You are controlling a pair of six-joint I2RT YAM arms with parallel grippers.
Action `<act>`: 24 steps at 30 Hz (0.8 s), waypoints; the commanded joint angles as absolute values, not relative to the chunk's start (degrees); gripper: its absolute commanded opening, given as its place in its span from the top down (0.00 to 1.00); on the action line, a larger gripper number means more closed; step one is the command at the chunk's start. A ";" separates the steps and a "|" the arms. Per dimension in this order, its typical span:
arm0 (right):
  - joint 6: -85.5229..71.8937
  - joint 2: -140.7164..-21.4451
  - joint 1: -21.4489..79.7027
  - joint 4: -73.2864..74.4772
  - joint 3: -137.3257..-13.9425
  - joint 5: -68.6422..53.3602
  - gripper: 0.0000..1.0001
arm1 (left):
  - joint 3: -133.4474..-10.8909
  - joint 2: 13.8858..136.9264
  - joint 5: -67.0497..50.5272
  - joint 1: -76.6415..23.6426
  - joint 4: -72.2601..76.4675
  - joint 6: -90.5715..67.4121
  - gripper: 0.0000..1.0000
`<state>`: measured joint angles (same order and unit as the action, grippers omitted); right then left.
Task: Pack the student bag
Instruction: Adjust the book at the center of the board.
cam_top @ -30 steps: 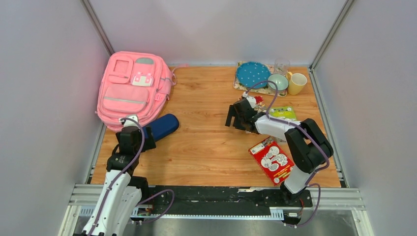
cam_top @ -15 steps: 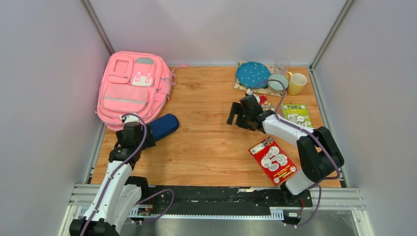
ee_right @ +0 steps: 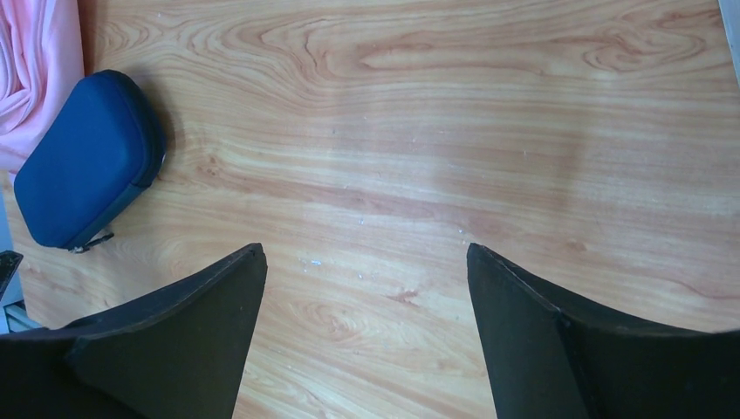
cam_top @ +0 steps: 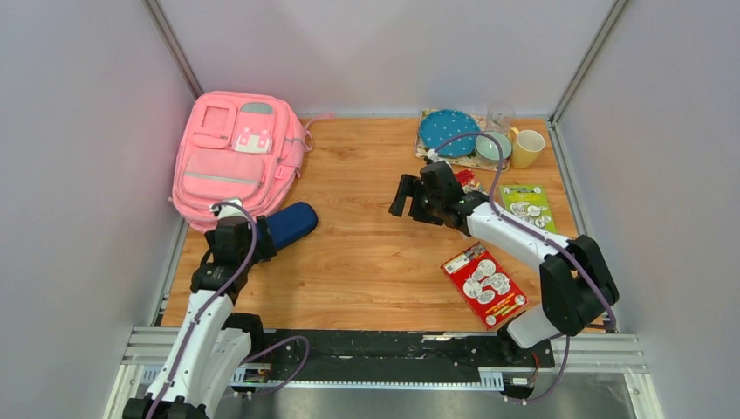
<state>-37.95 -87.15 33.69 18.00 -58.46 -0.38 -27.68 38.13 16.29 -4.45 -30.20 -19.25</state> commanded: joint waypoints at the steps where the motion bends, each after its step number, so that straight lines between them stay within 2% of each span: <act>1: -37.44 -82.54 33.92 20.03 -57.66 -1.32 0.12 | -27.16 36.22 14.16 -4.13 -28.83 -20.39 0.01; 7: -37.70 -81.39 34.71 20.74 -57.22 -2.99 0.12 | -26.72 33.84 13.18 -4.13 -28.56 -20.48 0.01; 14: -41.48 -89.02 37.18 16.27 -64.68 -8.51 0.12 | -26.89 34.27 13.45 -4.13 -26.64 -20.48 0.01; 19: -46.14 -104.04 38.40 9.84 -75.56 -13.88 0.11 | -30.05 37.08 19.31 -4.13 -26.63 -20.56 0.01; 24: -48.33 -118.28 38.85 7.31 -94.25 -20.73 0.11 | -34.62 43.58 23.91 -3.61 -27.51 -21.44 0.01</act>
